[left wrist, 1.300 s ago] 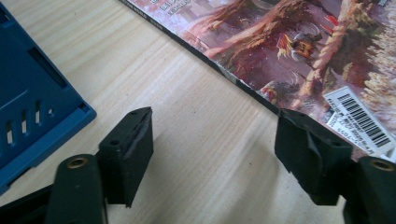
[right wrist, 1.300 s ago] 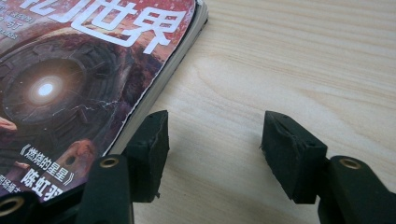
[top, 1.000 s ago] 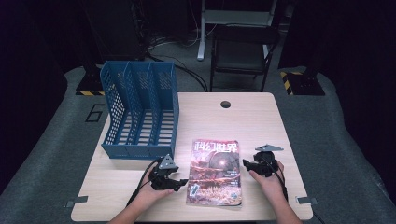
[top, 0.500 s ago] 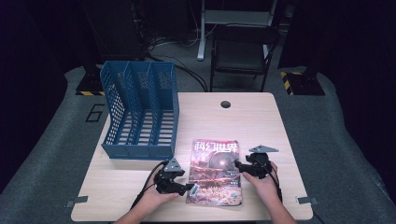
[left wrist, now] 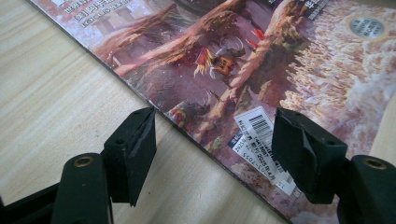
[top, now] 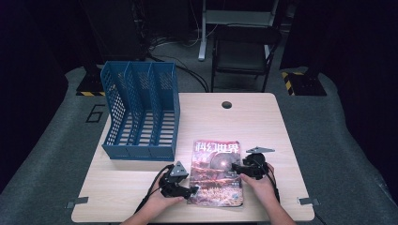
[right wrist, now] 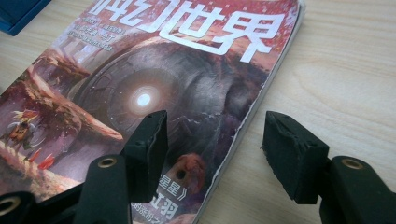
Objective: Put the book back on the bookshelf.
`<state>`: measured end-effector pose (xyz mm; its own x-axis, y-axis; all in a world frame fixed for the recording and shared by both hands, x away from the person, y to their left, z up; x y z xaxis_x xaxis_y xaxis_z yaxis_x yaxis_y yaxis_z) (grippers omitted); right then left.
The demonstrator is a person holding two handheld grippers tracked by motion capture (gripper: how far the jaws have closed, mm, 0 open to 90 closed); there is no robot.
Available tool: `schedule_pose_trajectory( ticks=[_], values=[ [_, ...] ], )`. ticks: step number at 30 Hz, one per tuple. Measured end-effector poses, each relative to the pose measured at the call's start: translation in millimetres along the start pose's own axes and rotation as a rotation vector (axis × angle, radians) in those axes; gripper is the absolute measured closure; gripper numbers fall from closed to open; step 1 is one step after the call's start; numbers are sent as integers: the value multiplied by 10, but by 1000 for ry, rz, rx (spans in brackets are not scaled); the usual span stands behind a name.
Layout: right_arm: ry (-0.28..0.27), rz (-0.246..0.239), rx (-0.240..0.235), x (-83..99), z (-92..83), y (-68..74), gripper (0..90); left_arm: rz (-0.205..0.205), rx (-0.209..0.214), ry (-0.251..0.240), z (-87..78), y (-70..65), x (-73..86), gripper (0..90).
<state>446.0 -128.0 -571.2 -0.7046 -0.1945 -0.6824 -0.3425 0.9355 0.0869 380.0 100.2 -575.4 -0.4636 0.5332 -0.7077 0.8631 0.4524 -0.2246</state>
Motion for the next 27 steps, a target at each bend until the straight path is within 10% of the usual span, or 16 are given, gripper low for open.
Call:
schedule_pose_trajectory(
  ticks=[16,27],
  values=[
    [-7,-6,6,5,11,87,390,-42,-21,-27,58,-42,-39,383],
    [-10,21,17,-12,-58,42,591,-17,-53,-39,60,-65,-27,392]
  ],
)
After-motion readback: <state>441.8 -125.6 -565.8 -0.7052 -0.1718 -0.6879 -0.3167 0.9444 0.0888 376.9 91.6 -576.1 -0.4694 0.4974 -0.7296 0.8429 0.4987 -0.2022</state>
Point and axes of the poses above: each handheld gripper's, and its own axes: z roughly forward along the jaws, x roughly out of its underside, y roughly to its left, the point moved 8 cm from there along z, roughly forward along the jaws, and after that the axes turned 10 degrees about x, right-handed, at the moved point
